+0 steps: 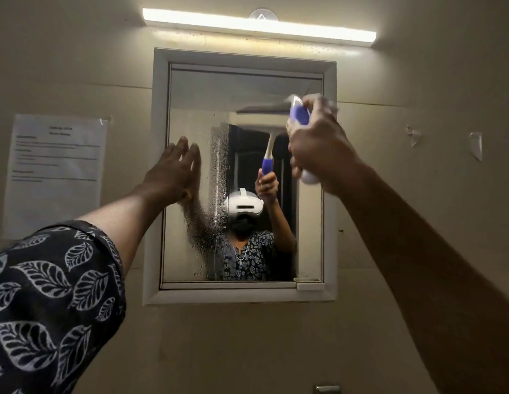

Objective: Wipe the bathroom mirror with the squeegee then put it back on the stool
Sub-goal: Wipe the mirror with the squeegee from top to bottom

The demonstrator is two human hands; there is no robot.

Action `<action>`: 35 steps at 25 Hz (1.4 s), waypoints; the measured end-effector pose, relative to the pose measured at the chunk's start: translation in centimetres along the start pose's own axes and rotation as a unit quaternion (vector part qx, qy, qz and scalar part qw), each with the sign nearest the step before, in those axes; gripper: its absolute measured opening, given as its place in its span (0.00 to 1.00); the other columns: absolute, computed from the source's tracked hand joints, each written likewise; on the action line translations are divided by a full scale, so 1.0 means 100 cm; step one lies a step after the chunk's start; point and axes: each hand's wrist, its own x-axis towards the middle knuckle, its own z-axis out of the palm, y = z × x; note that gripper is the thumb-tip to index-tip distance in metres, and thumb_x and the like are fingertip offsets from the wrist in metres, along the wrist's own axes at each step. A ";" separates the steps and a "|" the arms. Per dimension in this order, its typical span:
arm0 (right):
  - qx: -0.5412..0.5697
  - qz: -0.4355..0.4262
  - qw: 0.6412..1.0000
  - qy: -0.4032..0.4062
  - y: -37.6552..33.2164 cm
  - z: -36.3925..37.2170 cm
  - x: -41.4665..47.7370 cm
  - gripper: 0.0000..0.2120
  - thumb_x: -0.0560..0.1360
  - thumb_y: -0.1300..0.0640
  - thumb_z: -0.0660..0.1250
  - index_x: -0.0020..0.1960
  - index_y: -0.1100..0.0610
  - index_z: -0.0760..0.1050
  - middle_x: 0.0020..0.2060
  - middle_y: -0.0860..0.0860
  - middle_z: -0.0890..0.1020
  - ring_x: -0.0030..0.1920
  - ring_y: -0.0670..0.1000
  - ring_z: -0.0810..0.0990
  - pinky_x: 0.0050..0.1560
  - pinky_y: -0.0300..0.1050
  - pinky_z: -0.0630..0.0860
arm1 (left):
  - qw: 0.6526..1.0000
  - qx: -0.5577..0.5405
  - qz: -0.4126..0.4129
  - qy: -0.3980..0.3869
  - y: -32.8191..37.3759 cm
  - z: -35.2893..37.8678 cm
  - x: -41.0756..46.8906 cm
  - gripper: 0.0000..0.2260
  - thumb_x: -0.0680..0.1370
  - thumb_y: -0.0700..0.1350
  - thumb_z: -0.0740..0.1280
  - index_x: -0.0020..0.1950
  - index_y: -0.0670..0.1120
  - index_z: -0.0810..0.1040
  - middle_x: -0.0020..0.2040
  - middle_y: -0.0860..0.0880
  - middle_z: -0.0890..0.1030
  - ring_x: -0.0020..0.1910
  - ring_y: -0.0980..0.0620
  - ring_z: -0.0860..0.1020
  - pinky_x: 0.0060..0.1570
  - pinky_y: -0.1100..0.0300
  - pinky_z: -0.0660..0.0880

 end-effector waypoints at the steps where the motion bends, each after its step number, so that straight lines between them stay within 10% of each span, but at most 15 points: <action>1: -0.030 -0.024 0.999 0.017 -0.003 0.004 0.016 0.16 0.79 0.59 0.58 0.65 0.53 0.60 0.36 0.47 0.69 0.32 0.46 0.74 0.26 0.37 0.74 | 1.000 0.002 0.000 -0.001 0.000 0.000 0.000 0.48 0.69 0.34 0.74 0.79 0.46 0.47 0.79 0.45 0.44 0.78 0.42 0.46 0.74 0.49 0.55; 13: -0.046 0.045 0.998 0.007 0.045 0.033 -0.026 0.15 0.80 0.56 0.53 0.66 0.47 0.56 0.38 0.53 0.73 0.38 0.56 0.79 0.39 0.54 0.81 | 1.000 0.000 -0.007 -0.013 0.006 -0.005 -0.003 0.48 0.69 0.34 0.74 0.79 0.46 0.46 0.79 0.44 0.44 0.78 0.42 0.45 0.74 0.49 0.54; 17: -0.033 0.100 0.993 -0.045 0.075 0.033 -0.127 0.17 0.80 0.53 0.53 0.67 0.42 0.55 0.39 0.54 0.75 0.29 0.47 0.75 0.25 0.35 0.71 | 1.000 -0.003 -0.016 -0.022 0.009 -0.009 -0.006 0.48 0.69 0.35 0.74 0.79 0.45 0.45 0.79 0.44 0.43 0.78 0.42 0.44 0.74 0.50 0.52; 26: -0.144 0.247 0.942 -0.174 0.103 0.035 -0.237 0.22 0.80 0.51 0.53 0.71 0.40 0.49 0.36 0.44 0.70 0.31 0.40 0.71 0.26 0.29 0.65 | 0.999 0.027 -0.005 -0.023 0.013 -0.013 -0.005 0.48 0.68 0.36 0.75 0.78 0.42 0.47 0.78 0.41 0.46 0.77 0.39 0.48 0.75 0.48 0.57; 35: -0.039 0.039 0.998 0.023 0.027 0.000 -0.078 0.16 0.80 0.56 0.56 0.66 0.49 0.60 0.37 0.49 0.72 0.27 0.48 0.74 0.20 0.35 0.73 | 1.000 0.013 -0.013 -0.018 0.014 -0.011 -0.008 0.46 0.69 0.32 0.73 0.79 0.43 0.47 0.78 0.43 0.45 0.77 0.40 0.48 0.74 0.48 0.57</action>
